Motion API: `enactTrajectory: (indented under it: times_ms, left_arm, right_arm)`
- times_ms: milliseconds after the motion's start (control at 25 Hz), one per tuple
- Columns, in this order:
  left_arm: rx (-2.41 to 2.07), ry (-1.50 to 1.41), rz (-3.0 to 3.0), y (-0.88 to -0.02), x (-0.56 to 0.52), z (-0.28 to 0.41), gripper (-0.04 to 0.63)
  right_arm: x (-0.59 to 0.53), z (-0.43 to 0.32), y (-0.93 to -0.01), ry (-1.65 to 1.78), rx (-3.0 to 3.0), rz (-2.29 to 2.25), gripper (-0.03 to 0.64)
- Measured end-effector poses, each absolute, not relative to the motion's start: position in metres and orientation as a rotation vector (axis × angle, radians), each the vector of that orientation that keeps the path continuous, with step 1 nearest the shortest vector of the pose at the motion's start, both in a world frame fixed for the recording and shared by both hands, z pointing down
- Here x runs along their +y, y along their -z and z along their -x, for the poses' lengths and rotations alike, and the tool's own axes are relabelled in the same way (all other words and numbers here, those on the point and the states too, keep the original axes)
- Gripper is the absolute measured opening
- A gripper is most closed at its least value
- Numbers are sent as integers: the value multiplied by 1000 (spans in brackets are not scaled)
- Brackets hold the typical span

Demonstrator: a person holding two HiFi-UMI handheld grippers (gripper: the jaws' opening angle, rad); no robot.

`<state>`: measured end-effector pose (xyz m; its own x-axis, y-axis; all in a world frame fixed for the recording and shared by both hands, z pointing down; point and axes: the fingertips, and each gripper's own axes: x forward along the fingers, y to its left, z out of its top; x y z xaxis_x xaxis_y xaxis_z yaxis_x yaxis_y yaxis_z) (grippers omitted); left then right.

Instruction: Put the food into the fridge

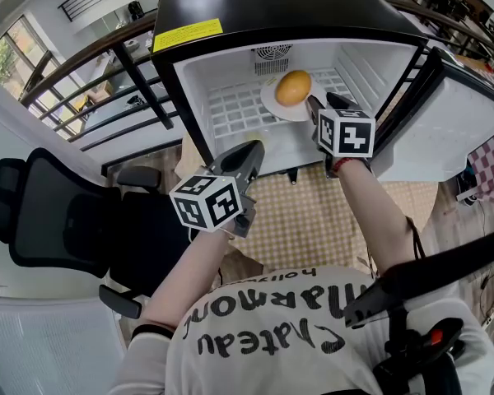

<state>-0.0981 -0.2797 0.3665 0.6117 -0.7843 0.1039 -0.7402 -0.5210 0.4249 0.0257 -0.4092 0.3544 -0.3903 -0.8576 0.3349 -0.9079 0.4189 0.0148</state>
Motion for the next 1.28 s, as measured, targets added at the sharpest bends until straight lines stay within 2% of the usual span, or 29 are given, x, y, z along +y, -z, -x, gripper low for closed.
enactTrajectory:
  times_ms: [480,560,640,920,1280]
  left_arm:
    - [-1149,118,-2499,-349,-251,95,5]
    - [-1129,109,-2515,-346,-241,93,5]
    - [-1113,112,-2532,-342,-232,91,5]
    - [-1083,139,-2537,-337,-201,80,5]
    - [-1166,180,-2543,-331,-143,52,5]
  right_arm:
    - [-359,-15,-314,-118,-2474,-1555,177]
    - [-343,-12,-311,-113,-2493,-1530,151]
    - [-329,-11,-310,-110,-2506,-1509,98]
    - [-288,-23,-309,-95,-2532,-1496,29]
    - [-204,-49,-316,-193,-2656,-1407,17]
